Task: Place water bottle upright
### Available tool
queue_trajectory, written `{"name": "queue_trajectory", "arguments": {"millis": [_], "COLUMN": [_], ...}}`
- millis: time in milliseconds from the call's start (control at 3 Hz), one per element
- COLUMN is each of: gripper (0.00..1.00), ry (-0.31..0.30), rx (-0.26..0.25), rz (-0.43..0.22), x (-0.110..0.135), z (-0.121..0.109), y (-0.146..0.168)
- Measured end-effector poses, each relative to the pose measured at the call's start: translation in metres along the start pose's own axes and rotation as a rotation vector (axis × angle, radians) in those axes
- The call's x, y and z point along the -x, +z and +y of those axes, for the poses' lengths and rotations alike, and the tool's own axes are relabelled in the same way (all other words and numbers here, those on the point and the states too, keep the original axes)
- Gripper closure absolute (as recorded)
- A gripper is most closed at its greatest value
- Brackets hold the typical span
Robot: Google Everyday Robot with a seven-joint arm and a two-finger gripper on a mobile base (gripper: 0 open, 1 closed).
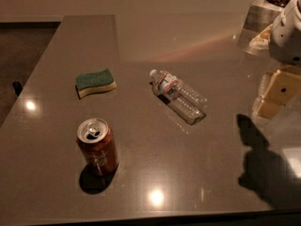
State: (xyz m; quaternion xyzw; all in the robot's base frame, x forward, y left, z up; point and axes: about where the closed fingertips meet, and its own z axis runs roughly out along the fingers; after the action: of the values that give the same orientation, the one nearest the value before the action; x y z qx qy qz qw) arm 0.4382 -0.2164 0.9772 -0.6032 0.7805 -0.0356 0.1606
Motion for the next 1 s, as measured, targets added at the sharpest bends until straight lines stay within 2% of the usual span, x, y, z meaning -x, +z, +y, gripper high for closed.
{"name": "queue_trajectory", "arguments": {"millis": [667,1000], "gripper": [0.0,0.0], "ry": [0.002,0.008], "rx": [0.008,0.034], "rz": [-0.003,-0.002], "x": [0.012,0.03], "z": [-0.008,-0.021], "y": [0.003,0.015]}}
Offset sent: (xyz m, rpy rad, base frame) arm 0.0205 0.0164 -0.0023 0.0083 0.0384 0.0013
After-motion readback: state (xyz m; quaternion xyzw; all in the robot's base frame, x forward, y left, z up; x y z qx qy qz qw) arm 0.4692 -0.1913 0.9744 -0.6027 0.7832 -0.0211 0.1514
